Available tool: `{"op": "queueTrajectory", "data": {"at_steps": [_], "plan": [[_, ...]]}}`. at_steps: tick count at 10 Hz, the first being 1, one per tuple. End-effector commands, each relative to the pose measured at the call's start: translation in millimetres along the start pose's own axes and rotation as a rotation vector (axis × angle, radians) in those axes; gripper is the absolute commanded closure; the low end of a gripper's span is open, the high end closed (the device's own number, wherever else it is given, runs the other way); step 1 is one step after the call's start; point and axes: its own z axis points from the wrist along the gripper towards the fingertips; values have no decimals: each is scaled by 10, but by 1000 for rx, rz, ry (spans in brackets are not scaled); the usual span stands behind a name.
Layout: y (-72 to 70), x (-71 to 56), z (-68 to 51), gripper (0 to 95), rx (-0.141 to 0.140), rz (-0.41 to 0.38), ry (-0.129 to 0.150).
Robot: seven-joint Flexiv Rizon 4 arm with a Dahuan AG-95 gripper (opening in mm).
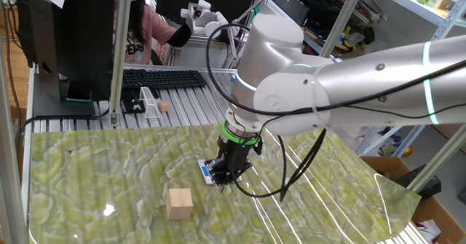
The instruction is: Place the block on the scale
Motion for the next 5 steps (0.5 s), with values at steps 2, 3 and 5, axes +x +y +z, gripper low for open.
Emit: {"op": "queueTrajectory", "data": {"at_steps": [2,3,5], "plan": [[-3,3,2,950,-5,6,-1],[-3,3,2,950,-5,8,-1],[-3,3,2,950,-8,15,-3]]}}
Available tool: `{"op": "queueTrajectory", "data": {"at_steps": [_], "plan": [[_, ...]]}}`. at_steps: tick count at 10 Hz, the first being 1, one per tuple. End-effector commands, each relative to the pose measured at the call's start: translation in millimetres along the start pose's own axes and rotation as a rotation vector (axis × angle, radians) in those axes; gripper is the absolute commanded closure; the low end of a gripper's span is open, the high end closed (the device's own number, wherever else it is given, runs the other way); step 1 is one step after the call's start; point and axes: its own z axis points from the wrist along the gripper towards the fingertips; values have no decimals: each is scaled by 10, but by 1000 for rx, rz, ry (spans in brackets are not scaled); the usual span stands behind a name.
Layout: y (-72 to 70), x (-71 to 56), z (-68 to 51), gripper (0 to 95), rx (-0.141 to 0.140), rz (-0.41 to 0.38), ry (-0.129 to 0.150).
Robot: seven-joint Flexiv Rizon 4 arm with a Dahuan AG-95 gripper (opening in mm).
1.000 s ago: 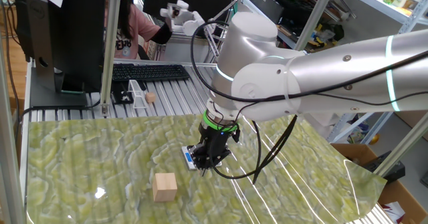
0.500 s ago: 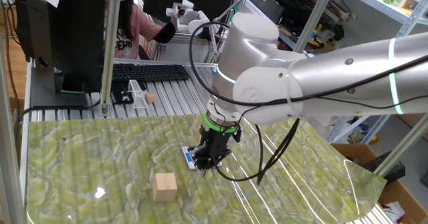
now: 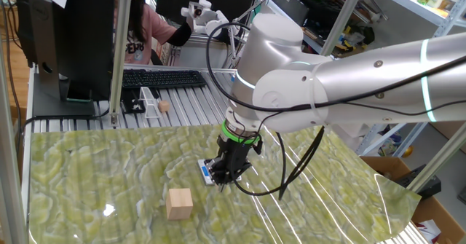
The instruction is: Place the block on the scale
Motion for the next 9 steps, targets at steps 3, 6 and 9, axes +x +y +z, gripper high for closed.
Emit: {"op": "queueTrajectory", "data": {"at_steps": [3,6,9], "plan": [[6,-6,4,950,-2,-4,0],[8,-4,4,950,-1,6,-1],[26,14,11,950,5,4,-2]]}}
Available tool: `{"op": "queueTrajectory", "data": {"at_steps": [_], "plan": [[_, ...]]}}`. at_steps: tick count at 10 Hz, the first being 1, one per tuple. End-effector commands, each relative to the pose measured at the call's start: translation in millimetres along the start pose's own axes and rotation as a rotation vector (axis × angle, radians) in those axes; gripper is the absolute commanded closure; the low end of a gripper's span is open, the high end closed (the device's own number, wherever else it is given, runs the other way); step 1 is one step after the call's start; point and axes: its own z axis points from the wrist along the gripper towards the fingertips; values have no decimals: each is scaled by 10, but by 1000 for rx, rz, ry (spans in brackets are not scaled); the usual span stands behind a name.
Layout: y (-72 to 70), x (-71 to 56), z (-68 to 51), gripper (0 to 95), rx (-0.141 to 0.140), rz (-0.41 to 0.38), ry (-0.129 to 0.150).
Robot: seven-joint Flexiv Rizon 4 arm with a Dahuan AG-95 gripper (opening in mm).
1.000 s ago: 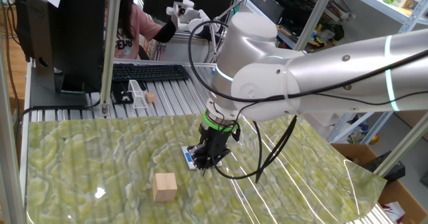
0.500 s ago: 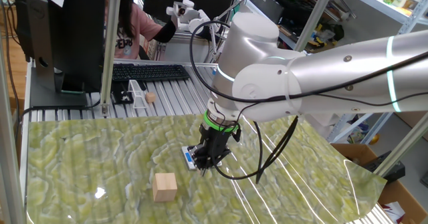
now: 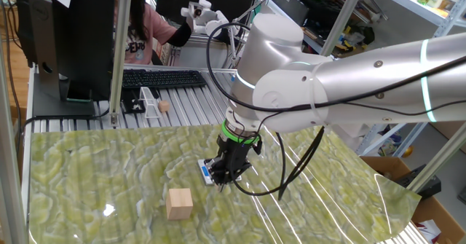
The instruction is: Place the block on the scale
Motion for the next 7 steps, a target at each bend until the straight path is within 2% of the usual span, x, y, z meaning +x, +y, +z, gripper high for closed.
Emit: {"op": "queueTrajectory", "data": {"at_steps": [1,4,5,7], "plan": [[16,25,13,950,3,-6,-2],[106,53,16,950,3,3,-1],[209,35,20,950,4,31,-3],[264,33,9,950,8,34,-4]]}}
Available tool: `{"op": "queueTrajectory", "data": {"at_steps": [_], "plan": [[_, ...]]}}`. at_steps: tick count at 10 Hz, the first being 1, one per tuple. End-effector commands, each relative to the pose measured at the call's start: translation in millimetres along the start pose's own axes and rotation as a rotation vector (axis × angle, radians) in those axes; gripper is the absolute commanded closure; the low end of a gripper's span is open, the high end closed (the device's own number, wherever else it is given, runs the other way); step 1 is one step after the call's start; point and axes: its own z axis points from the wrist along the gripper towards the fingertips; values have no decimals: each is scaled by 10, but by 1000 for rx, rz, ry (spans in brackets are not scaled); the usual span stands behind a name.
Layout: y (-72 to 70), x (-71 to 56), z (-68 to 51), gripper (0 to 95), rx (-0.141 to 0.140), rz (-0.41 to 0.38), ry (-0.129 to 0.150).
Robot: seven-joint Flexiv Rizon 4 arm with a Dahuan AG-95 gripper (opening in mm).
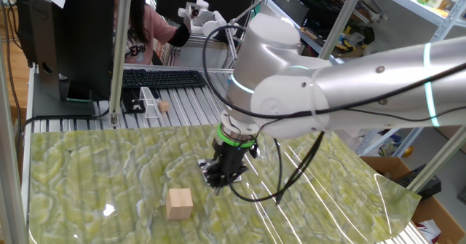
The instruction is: Place the block on the scale
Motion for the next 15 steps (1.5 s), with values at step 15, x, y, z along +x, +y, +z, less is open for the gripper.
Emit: {"op": "queueTrajectory", "data": {"at_steps": [15], "plan": [[397,-412,110,950,-6,56,-14]]}}
